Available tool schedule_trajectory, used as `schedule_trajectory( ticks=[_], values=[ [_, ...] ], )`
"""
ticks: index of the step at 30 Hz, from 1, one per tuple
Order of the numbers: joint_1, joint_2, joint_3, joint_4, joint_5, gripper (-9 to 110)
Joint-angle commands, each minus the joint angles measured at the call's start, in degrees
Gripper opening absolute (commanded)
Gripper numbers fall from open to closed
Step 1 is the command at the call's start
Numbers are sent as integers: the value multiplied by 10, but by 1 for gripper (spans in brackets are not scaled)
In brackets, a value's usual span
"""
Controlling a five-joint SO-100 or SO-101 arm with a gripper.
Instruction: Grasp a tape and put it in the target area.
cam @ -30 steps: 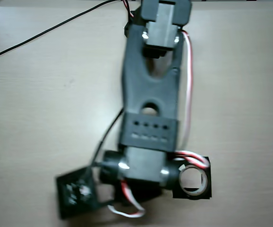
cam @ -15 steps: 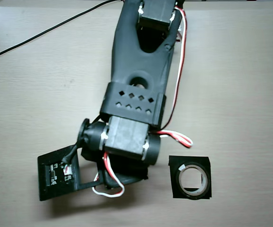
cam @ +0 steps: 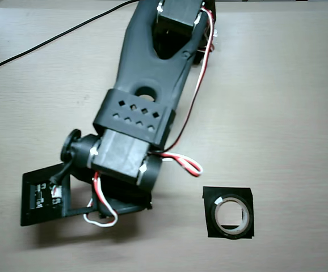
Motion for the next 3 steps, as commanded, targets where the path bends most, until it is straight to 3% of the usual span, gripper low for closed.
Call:
schedule_trajectory(
  ticks=[1,3],
  values=[
    [4,32,-9,-4,-6,9],
    [3,32,-11,-3,-9,9]
  ],
)
